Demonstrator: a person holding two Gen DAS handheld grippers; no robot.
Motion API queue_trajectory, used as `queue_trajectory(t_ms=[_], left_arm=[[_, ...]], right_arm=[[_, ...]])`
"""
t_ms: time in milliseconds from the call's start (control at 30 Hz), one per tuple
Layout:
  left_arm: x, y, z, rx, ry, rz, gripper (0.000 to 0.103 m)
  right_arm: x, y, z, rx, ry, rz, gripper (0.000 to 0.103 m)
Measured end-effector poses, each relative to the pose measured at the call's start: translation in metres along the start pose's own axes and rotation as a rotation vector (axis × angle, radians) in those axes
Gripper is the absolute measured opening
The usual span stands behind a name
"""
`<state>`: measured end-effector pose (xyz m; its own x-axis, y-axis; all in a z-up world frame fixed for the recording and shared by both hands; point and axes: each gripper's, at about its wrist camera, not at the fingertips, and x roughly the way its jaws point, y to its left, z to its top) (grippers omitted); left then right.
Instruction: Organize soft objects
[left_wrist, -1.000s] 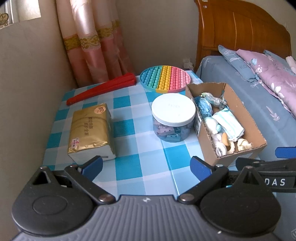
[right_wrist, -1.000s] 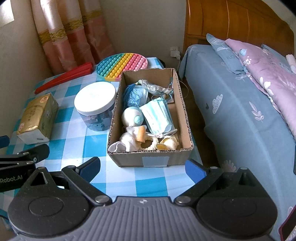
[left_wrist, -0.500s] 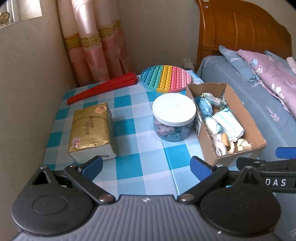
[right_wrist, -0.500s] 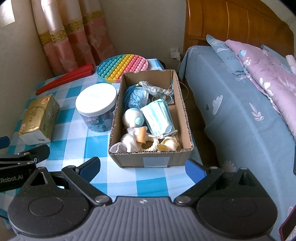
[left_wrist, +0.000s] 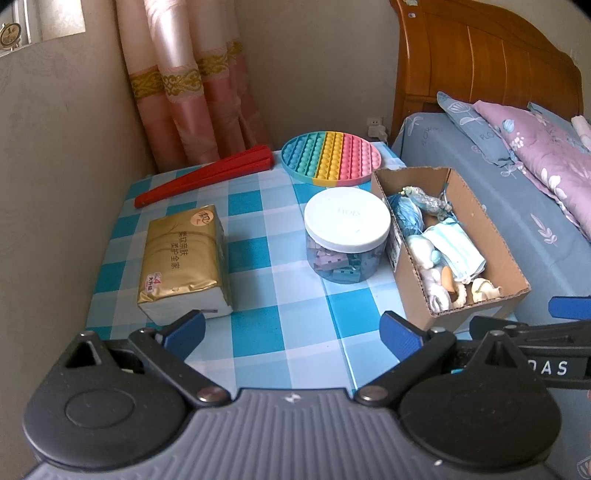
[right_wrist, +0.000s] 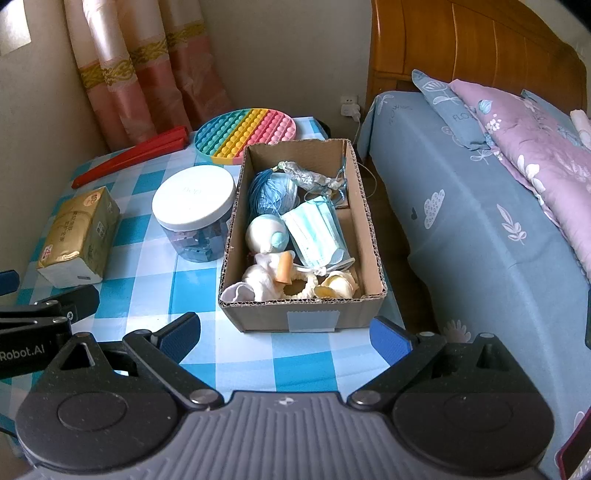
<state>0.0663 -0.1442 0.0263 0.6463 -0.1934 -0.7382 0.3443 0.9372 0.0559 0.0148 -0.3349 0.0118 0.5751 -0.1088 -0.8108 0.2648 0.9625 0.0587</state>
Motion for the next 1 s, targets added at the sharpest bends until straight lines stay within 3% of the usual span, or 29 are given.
queue_trajectory(t_ms=[1000], left_arm=[[-0.0043, -0.0004, -0.0001, -0.003, 0.001, -0.002, 0.100]], right_arm=[[-0.0033, 0.0012, -0.0003, -0.008, -0.009, -0.008, 0.100]])
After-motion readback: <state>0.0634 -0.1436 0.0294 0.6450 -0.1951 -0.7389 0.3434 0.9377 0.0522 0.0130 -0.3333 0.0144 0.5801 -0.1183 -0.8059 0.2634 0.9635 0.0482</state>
